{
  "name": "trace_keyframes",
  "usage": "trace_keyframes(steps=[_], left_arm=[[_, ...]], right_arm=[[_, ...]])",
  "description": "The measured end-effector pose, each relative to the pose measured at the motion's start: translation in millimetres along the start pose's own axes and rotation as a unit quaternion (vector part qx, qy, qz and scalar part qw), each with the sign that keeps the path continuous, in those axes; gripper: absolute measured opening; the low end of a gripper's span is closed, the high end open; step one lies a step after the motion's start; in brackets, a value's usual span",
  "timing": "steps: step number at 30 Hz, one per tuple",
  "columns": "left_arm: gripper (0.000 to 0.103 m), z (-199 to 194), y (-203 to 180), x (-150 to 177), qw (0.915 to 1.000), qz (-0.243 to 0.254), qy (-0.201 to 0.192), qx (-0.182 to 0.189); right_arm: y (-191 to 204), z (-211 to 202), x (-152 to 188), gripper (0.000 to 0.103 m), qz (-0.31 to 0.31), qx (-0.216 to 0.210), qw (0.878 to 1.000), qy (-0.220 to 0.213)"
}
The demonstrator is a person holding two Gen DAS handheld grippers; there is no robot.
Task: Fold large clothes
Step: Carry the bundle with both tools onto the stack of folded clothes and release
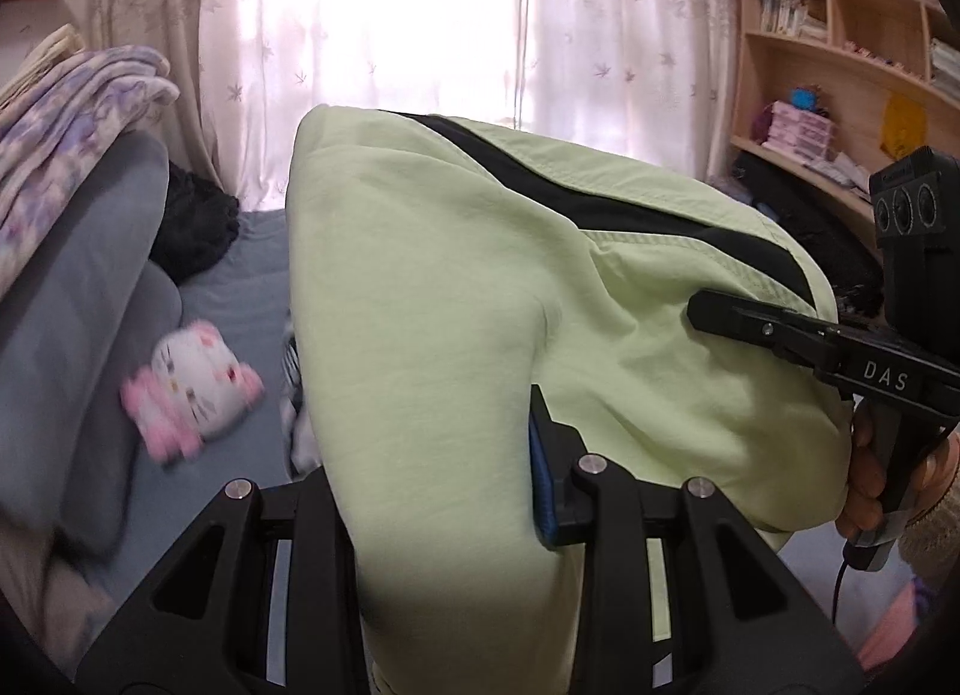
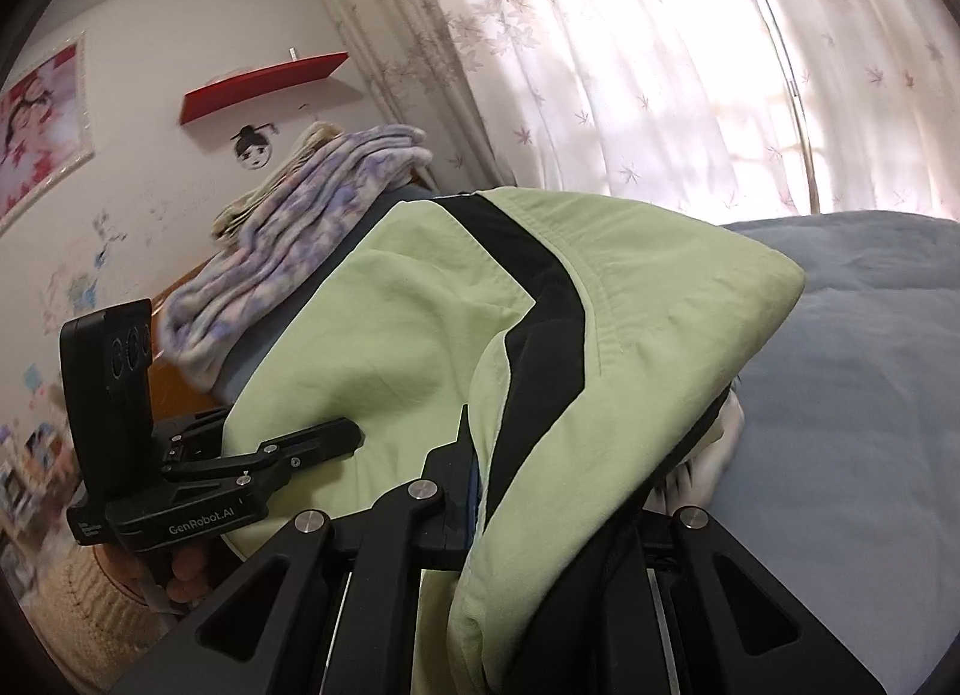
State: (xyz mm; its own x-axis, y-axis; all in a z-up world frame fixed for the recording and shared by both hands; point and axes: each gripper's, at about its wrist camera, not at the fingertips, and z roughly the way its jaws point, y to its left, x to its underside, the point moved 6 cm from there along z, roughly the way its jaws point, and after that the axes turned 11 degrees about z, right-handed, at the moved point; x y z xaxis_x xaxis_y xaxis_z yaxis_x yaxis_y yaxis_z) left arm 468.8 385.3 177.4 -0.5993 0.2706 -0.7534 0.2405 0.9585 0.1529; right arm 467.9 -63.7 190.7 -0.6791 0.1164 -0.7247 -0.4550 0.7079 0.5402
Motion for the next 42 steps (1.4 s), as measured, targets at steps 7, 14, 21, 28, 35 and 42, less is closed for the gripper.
trace_keyframes(steps=[7, 14, 21, 28, 35, 42], left_arm=[[0.031, 131, 91, -39, 0.9991, -0.004, 0.042, -0.001], [0.045, 268, 131, 3, 0.9906, -0.026, 0.134, 0.002], [0.085, 300, 138, 40, 0.9928, -0.016, 0.096, -0.069], [0.057, 258, 151, 25, 0.9868, -0.029, 0.058, -0.148], [0.033, 235, 125, 2, 0.9841, -0.055, 0.024, -0.167], [0.034, 282, 117, 9, 0.9706, -0.020, 0.083, -0.225]], right_arm=[[-64, 175, -60, 0.011, 0.060, -0.002, 0.998, 0.015], [-172, 352, -34, 0.014, 0.133, 0.068, 0.985, 0.089], [-225, 389, -7, 0.041, 0.056, 0.107, 0.988, 0.100], [-249, 378, -49, 0.062, 0.017, 0.145, 0.989, 0.032], [-263, 447, -70, 0.052, 0.022, 0.145, 0.989, 0.009], [-301, 552, -41, 0.047, -0.007, 0.238, 0.970, 0.049]])
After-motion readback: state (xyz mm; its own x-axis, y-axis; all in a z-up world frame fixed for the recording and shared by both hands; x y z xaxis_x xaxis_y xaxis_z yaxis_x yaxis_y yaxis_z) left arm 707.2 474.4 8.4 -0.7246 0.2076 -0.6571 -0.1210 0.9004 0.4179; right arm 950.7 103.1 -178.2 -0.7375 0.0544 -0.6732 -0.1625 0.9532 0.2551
